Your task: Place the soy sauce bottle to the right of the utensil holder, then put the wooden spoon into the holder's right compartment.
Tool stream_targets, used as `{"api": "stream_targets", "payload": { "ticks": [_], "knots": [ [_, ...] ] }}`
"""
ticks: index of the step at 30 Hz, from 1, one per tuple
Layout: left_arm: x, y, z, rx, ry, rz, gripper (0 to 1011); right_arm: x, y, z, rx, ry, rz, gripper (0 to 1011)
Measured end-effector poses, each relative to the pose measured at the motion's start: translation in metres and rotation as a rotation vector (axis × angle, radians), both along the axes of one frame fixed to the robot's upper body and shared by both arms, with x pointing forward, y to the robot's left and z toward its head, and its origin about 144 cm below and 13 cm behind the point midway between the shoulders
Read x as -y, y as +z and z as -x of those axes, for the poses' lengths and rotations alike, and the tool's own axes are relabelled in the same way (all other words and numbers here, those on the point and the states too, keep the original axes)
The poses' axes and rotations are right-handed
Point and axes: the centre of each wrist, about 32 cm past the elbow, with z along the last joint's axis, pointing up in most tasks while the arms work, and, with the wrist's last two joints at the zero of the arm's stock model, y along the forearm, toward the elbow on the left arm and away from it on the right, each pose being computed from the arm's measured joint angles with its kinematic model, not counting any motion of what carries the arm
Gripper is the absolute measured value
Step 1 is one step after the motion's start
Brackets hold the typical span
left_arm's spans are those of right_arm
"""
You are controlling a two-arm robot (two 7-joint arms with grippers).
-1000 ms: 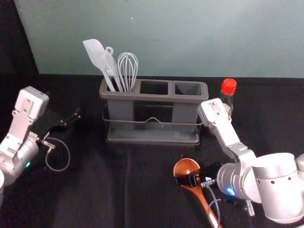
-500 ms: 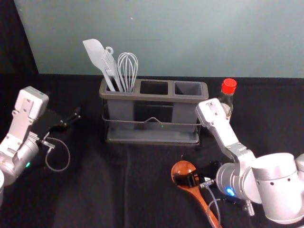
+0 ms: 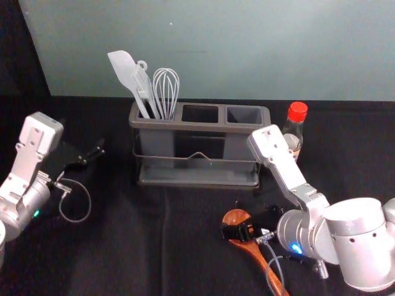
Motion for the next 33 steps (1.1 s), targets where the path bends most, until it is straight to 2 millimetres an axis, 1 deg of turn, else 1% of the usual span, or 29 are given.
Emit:
{"api": "stream_targets", "payload": {
  "ticks": [17,33],
  "knots": [
    [0.0,0.0,0.0,0.0,0.0,0.0,1005,-0.0052,-0.0078,-0.0017,-0.02,0.017,0.002,1003],
    [0.0,0.0,0.0,0.0,0.0,0.0,1005,-0.0059,-0.0093,-0.0014,-0.018,0.016,0.003,1003]
  ]
}}
